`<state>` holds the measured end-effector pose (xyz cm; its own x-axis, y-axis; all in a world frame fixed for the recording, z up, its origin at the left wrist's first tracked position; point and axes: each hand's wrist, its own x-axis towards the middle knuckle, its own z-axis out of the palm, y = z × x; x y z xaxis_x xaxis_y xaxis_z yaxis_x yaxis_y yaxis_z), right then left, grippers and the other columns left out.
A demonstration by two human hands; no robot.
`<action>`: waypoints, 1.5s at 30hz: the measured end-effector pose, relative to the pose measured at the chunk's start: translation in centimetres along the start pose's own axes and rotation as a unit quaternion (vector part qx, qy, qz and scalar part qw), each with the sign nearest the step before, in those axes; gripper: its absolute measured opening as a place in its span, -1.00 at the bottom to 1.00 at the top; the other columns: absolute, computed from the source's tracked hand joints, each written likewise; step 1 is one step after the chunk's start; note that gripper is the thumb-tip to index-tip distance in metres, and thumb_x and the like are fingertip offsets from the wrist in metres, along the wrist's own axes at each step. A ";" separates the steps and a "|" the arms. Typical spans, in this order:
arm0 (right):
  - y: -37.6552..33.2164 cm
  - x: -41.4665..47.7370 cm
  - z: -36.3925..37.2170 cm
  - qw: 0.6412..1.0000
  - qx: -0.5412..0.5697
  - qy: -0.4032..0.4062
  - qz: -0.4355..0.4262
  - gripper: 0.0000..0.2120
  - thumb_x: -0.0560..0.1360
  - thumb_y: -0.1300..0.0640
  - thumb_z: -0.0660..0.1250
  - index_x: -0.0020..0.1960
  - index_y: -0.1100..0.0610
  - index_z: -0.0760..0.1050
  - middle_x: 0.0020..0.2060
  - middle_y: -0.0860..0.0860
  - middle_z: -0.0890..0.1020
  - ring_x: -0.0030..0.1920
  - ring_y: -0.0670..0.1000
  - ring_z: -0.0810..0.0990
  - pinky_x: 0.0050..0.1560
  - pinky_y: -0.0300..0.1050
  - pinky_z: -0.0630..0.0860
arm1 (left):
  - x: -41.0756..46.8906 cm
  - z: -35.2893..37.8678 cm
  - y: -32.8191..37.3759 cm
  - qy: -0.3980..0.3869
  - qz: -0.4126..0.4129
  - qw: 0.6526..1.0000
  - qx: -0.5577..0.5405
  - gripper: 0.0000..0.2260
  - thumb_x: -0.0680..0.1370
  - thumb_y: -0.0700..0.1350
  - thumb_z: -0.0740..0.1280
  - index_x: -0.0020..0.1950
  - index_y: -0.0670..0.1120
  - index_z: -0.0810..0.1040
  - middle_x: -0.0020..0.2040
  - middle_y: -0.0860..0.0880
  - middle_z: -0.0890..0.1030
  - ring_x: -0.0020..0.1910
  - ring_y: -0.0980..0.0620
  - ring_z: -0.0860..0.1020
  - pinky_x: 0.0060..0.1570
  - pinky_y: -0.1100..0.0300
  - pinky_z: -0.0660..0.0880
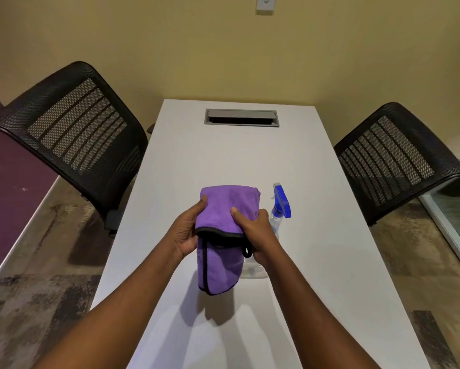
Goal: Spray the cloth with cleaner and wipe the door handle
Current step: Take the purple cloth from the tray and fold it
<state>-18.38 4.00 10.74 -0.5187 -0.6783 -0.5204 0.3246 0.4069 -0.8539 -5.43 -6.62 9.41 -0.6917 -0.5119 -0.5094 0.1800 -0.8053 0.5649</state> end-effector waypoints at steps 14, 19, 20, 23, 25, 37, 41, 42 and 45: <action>-0.8 0.5 -0.2 0.991 -0.110 -0.022 -0.067 -0.34 0.46 -0.26 0.32 0.40 0.05 0.23 0.23 0.03 0.47 0.15 0.05 0.53 0.09 -0.02 0.59 | -1.0 -1.4 -0.8 -0.087 -0.072 0.994 0.002 -0.55 0.34 -0.19 0.55 0.20 -0.25 0.61 0.14 -0.24 0.65 0.11 -0.21 0.63 0.07 -0.05 0.57; 0.1 0.1 -0.6 0.990 -0.097 -0.105 -0.012 -0.11 0.29 -0.49 0.21 0.44 0.02 0.22 0.29 0.04 0.48 0.22 0.06 0.51 0.18 0.04 0.55 | -0.8 -1.9 -0.4 -0.072 -0.058 0.996 -0.019 -0.52 0.40 -0.20 0.49 0.30 -0.26 0.53 0.26 -0.27 0.56 0.22 -0.24 0.56 0.27 -0.14 0.48; 0.5 0.1 -0.7 0.987 -0.093 -0.128 0.002 -0.08 0.27 -0.51 0.19 0.46 0.01 0.22 0.31 0.04 0.48 0.26 0.07 0.50 0.26 0.10 0.51 | -0.8 -1.9 -0.3 -0.067 -0.055 0.996 -0.025 -0.54 0.43 -0.20 0.46 0.31 -0.26 0.52 0.27 -0.28 0.56 0.23 -0.25 0.55 0.27 -0.15 0.47; 1.5 -0.2 -1.1 0.979 -0.080 -0.187 0.018 -0.17 0.31 -0.49 0.17 0.44 -0.07 0.25 0.29 -0.02 0.50 0.25 0.04 0.51 0.25 0.08 0.51 | -0.6 -2.2 -0.1 -0.052 -0.045 0.997 -0.034 -0.58 0.44 -0.20 0.44 0.28 -0.26 0.55 0.22 -0.27 0.59 0.18 -0.24 0.59 0.19 -0.13 0.54; 1.9 -0.4 -1.3 0.974 -0.095 -0.205 0.007 -0.24 0.31 -0.47 0.22 0.40 -0.12 0.28 0.25 -0.06 0.52 0.22 0.01 0.53 0.22 0.05 0.54 | -0.6 -2.2 0.0 -0.048 -0.043 0.997 -0.030 -0.65 0.44 -0.19 0.44 0.21 -0.25 0.61 0.17 -0.26 0.62 0.15 -0.23 0.61 0.12 -0.11 0.57; 2.0 -0.6 -1.6 0.979 -0.033 -0.202 -0.018 -0.36 0.34 0.06 0.47 0.37 -0.06 0.32 0.23 0.07 0.52 0.15 0.11 0.58 -0.02 -0.06 0.62 | 0.0 -3.3 0.5 0.009 0.069 0.998 0.010 -0.36 0.38 -0.31 0.43 0.45 -0.06 0.39 0.31 -0.19 0.54 0.15 -0.13 0.62 -0.01 0.04 0.63; 0.6 -1.1 -1.5 0.977 -0.012 -0.211 -0.001 -0.36 0.32 0.16 0.43 0.36 -0.01 0.35 0.20 0.11 0.55 0.11 0.15 0.59 -0.08 -0.06 0.60 | 0.1 -4.3 0.9 0.012 0.069 0.997 0.045 -0.19 0.29 -0.17 0.56 0.48 0.08 0.33 0.29 -0.04 0.50 0.14 0.02 0.56 0.04 0.14 0.60; 0.1 -1.2 -1.5 0.977 -0.020 -0.212 0.000 -0.37 0.31 0.17 0.43 0.35 -0.01 0.36 0.19 0.11 0.56 0.11 0.16 0.59 -0.06 -0.03 0.60 | 0.0 -4.5 0.8 -0.012 0.058 0.997 0.048 -0.16 0.24 -0.07 0.62 0.47 0.03 0.37 0.25 -0.04 0.56 0.15 0.01 0.57 0.15 0.14 0.56; -1.9 -1.5 -1.3 0.976 -0.027 -0.215 0.009 -0.40 0.30 0.18 0.43 0.32 0.03 0.38 0.18 0.15 0.56 0.14 0.22 0.57 0.05 0.09 0.58 | -0.3 -4.9 -0.3 -0.083 0.027 0.996 0.004 -0.12 0.06 0.12 0.67 0.33 -0.09 0.53 0.24 -0.12 0.61 0.22 -0.07 0.58 0.29 0.05 0.46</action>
<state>-19.25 5.03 13.09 -0.1287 -0.8601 -0.4936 0.2829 0.4452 -0.8496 -1.86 -7.73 6.19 -0.7873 -0.4973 -0.3644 0.2153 -0.7756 0.5934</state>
